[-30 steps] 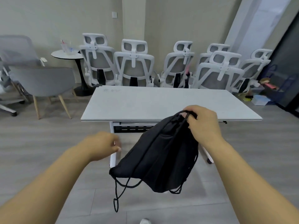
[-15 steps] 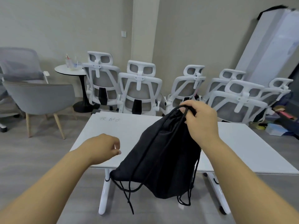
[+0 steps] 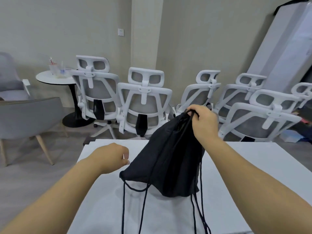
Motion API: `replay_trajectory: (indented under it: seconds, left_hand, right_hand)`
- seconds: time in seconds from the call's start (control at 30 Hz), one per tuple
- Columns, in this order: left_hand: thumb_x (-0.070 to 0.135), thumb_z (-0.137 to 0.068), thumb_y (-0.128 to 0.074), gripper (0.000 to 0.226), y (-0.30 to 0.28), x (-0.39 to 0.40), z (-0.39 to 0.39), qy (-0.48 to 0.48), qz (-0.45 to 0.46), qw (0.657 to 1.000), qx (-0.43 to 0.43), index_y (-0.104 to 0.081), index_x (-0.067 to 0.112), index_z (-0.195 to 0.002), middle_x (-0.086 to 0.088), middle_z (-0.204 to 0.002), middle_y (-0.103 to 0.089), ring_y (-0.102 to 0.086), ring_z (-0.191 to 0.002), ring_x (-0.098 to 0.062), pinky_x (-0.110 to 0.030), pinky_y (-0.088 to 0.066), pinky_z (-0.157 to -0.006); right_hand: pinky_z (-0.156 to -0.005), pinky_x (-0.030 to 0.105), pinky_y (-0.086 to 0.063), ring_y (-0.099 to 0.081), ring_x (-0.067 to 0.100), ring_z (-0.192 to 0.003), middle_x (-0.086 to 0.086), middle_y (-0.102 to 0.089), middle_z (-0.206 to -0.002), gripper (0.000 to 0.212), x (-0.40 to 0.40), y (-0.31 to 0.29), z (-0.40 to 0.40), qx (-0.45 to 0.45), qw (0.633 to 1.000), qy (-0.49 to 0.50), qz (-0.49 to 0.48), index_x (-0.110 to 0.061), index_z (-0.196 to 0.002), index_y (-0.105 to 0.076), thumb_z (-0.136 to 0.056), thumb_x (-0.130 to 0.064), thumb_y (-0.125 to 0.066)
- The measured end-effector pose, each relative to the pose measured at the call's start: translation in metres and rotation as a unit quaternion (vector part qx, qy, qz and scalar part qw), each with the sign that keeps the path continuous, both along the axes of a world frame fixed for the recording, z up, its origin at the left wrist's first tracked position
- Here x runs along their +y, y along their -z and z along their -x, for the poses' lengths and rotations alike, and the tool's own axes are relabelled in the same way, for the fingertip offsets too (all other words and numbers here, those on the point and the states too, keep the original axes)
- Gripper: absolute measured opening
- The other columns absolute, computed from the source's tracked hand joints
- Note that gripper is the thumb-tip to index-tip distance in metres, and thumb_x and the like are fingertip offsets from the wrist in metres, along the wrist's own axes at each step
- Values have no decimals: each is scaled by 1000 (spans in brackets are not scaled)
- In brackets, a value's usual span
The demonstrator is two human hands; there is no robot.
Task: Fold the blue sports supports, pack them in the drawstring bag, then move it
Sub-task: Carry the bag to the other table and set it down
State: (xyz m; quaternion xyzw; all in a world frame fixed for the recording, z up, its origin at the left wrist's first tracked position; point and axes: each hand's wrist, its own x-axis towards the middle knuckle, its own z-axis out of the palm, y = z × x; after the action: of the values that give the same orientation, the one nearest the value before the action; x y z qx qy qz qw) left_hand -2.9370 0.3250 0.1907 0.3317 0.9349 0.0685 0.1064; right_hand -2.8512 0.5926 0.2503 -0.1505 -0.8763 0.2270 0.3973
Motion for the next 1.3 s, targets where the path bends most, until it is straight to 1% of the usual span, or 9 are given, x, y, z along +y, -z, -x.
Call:
replay_trajectory:
  seconds: [0.17,0.33,0.5,0.67,0.77,0.83,0.97,1.17,1.3]
  left_hand:
    - [43,-89,-53,19,6,10,57,-4,10,1000,-13,-63,29,-98,10,-102,-64,-60,-92,-15,-29,-49,-75]
    - [44,-89,-52,19,19,16,73,-6,39,999,-16,-61,30,-99,10,-103,-61,-57,-93,-16,-27,-41,-69]
    - [44,-89,-52,21,27,17,55,-8,52,998,-19,-61,29,-101,5,-107,-61,-58,-97,-19,-29,-46,-75]
    - [41,-89,-53,21,32,14,1,-21,49,998,-32,-63,25,-98,5,-103,-63,-59,-93,-19,-30,-48,-78]
    - [41,-89,-52,22,40,11,-41,-32,51,998,-35,-62,23,-97,3,-103,-63,-60,-92,-19,-30,-48,-77]
    - [42,-90,-51,19,46,9,-71,-39,67,996,-41,-60,25,-94,4,-105,-60,-57,-90,-17,-28,-45,-74]
    - [40,-91,-51,20,56,6,-125,-59,94,992,-56,-61,25,-100,2,-112,-58,-55,-92,-19,-28,-43,-77]
    - [33,-92,-53,28,54,6,-185,-64,131,986,-77,-63,13,-108,-5,-116,-63,-57,-106,-24,-34,-47,-85]
    - [32,-92,-53,27,44,5,-210,-71,157,981,-92,-63,8,-101,-6,-107,-63,-54,-93,-24,-32,-43,-79]
  right_hand:
    - [-87,0,-35,-53,2,-88,9,-70,-94,32,9,13,43,91,996,-16,-18,-1,-97,-70,-83,15,-46]
    - [-80,32,-51,-64,22,-84,9,-70,-88,30,9,57,40,45,990,-79,-107,-2,-94,-71,-87,-4,-42]
    - [-75,28,-49,-61,21,-79,5,-69,-82,29,-13,80,-6,16,977,-152,-150,-3,-88,-71,-84,-2,-42]
    - [-57,32,-50,-60,21,-67,-1,-67,-78,23,-25,107,-71,-72,955,-217,-190,-13,-89,-69,-82,-7,-48]
    - [-50,25,-47,-60,18,-62,-7,-66,-74,23,-30,119,-106,-140,936,-235,-221,-20,-86,-69,-78,-12,-49]
    - [-54,27,-49,-63,19,-69,-7,-68,-79,22,-35,121,-123,-208,922,-238,-225,-22,-90,-70,-79,-12,-53]
    - [-79,37,-50,-57,23,-100,-3,-63,-109,27,-41,118,-139,-356,895,-211,-166,-24,-110,-62,-90,-13,-47]
    - [-79,33,-49,-58,24,-103,-2,-62,-114,32,-34,110,-159,-463,858,-186,-125,-33,-114,-61,-89,-15,-51]
    - [-75,30,-49,-61,23,-95,-1,-64,-112,29,-32,93,-175,-504,832,-181,-142,-29,-109,-64,-88,-13,-54]
